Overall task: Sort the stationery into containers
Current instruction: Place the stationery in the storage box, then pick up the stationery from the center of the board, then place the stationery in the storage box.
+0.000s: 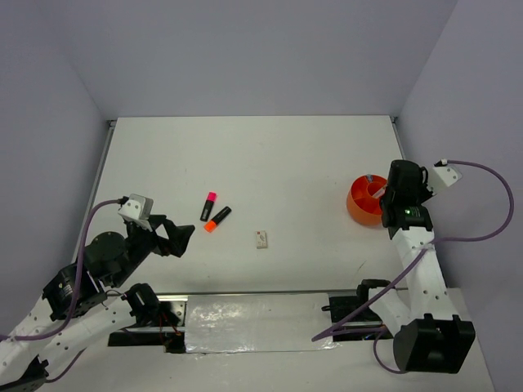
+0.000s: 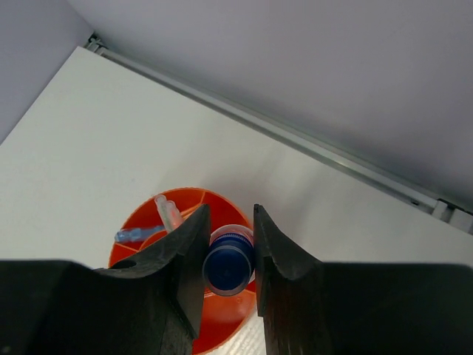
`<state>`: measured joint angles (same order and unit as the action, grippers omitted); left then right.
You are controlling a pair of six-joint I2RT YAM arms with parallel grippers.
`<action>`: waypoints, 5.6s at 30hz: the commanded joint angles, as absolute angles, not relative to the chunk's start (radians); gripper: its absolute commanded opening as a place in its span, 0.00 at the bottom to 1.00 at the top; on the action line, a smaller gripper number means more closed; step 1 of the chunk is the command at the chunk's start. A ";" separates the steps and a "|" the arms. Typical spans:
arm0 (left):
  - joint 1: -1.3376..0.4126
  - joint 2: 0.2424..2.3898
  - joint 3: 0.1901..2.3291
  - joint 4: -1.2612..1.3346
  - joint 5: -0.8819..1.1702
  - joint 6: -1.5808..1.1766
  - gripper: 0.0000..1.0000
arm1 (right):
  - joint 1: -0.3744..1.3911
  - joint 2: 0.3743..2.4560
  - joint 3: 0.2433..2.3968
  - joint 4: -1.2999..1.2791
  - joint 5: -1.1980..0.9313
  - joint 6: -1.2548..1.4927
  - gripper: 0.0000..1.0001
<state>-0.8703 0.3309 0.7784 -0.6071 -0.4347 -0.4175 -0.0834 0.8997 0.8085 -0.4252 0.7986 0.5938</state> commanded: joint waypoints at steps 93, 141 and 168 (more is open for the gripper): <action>-0.710 0.538 0.795 -0.604 -0.506 -0.433 0.99 | 0.904 1.695 1.007 -0.237 -0.009 -0.441 0.17; -0.710 0.499 0.776 -0.552 -0.379 -0.383 0.99 | 0.319 1.131 0.657 -0.261 0.979 0.741 0.33; -0.710 0.580 0.791 -0.569 -0.420 -0.413 0.99 | 0.457 0.913 0.683 -0.262 0.906 0.648 1.00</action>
